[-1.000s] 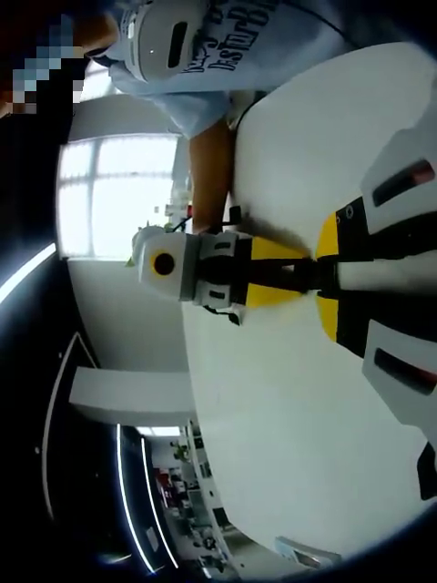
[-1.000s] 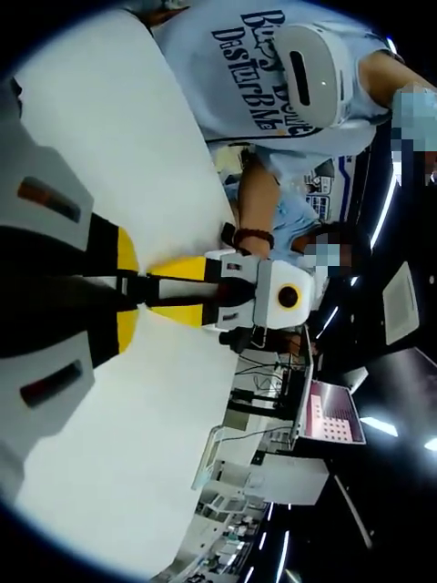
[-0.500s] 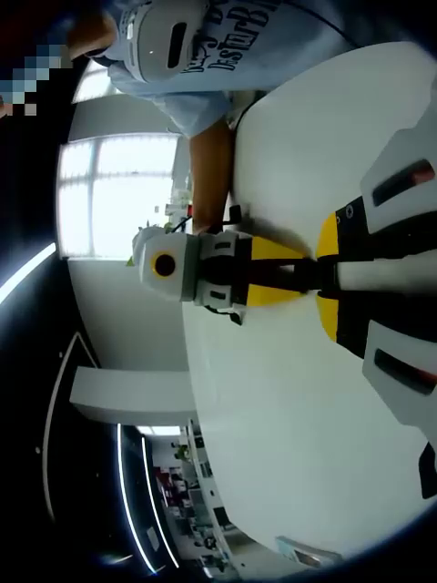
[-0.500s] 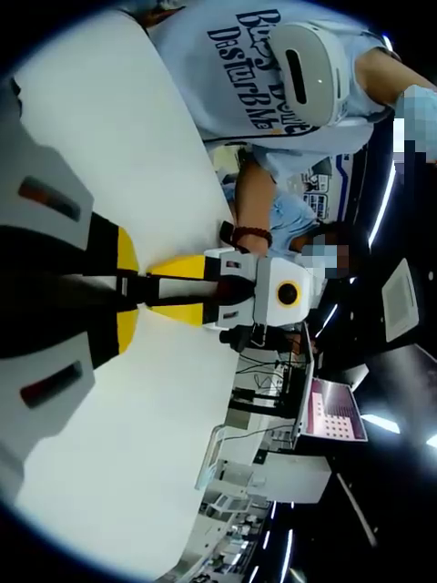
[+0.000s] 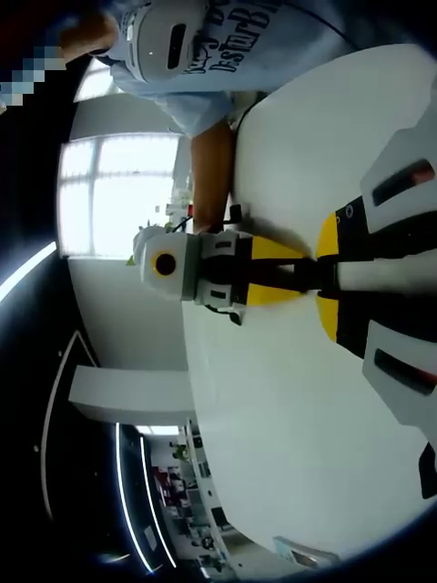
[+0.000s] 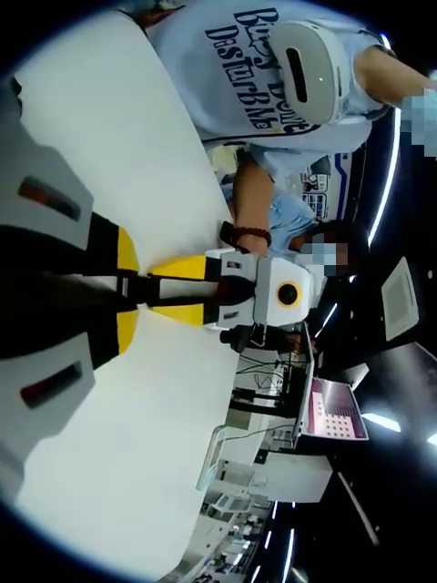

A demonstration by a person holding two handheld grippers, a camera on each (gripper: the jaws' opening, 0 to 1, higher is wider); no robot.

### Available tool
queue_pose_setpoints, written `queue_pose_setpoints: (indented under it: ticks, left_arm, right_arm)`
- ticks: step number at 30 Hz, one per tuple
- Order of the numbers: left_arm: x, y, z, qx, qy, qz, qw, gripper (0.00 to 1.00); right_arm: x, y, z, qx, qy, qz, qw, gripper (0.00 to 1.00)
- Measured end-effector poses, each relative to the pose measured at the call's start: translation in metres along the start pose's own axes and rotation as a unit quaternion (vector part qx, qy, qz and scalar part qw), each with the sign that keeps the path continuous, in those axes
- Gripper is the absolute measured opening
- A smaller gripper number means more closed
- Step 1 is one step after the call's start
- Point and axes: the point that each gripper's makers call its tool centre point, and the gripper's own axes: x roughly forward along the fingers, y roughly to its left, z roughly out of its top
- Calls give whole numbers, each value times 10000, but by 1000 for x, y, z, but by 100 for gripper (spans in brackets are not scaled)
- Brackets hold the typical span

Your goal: Snap the two parts of the plastic buckle together until the buckle closes and remains connected.

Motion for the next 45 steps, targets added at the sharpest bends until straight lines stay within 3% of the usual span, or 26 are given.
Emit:
queue_pose_setpoints:
  ticks: [28, 45]
  left_arm:
    - [-2, 0, -1, -111, 0, 4, 9999, 11]
    - [-2, 0, 0, -240, -19, -43, 9997, 11]
  right_arm:
    - [0, 3, -2, 286, 24, -48, 9996, 12]
    - [0, 6, -2, 157, 0, 50, 9999, 12]
